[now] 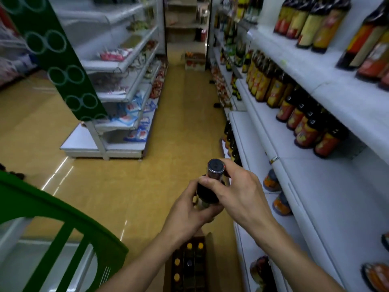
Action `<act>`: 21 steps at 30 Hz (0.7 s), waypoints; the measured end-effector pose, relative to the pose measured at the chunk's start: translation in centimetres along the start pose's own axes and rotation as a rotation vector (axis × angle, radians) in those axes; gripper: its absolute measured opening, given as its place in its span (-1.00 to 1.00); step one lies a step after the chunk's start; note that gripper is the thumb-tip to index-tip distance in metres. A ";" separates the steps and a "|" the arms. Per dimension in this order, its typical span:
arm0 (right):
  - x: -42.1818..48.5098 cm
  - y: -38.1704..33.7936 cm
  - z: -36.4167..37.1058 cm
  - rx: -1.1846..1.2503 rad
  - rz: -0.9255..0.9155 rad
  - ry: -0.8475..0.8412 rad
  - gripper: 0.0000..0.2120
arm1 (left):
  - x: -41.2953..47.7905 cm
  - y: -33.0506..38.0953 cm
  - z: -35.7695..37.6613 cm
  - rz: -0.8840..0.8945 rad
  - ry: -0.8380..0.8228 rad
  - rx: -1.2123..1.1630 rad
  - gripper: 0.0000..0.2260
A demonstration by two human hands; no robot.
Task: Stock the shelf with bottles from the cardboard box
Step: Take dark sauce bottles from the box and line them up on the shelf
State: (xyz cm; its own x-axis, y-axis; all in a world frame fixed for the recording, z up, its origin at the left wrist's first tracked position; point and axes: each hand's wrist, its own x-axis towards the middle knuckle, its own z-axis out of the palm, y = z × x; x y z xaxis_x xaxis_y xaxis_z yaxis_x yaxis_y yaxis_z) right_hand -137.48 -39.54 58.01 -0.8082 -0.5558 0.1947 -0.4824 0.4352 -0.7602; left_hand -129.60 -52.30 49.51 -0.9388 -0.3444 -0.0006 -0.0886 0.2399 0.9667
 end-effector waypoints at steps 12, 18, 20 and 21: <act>0.0 -9.3 -10.3 0.043 -0.145 0.314 -0.62 | 1.9 12.7 -1.1 0.323 -0.071 0.069 -0.39; -1.9 -11.7 -17.0 -0.007 -0.203 0.488 -0.71 | 2.4 19.7 1.9 0.467 -0.204 0.012 -0.50; -2.8 -12.1 -19.4 -0.024 -0.206 0.540 -0.67 | 2.5 21.8 3.4 0.510 -0.254 0.005 -0.49; -3.5 -12.2 -20.8 -0.041 -0.206 0.567 -0.63 | 2.4 22.9 4.4 0.531 -0.281 0.003 -0.48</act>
State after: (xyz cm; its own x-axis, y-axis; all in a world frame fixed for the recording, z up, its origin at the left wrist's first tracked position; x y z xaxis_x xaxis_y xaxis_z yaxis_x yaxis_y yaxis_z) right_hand -135.80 -28.22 79.53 -0.7452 -0.1721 0.6442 -0.6518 0.3918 -0.6494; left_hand -135.37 -43.61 70.54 -0.9068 0.0763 0.4146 0.4164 0.3162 0.8524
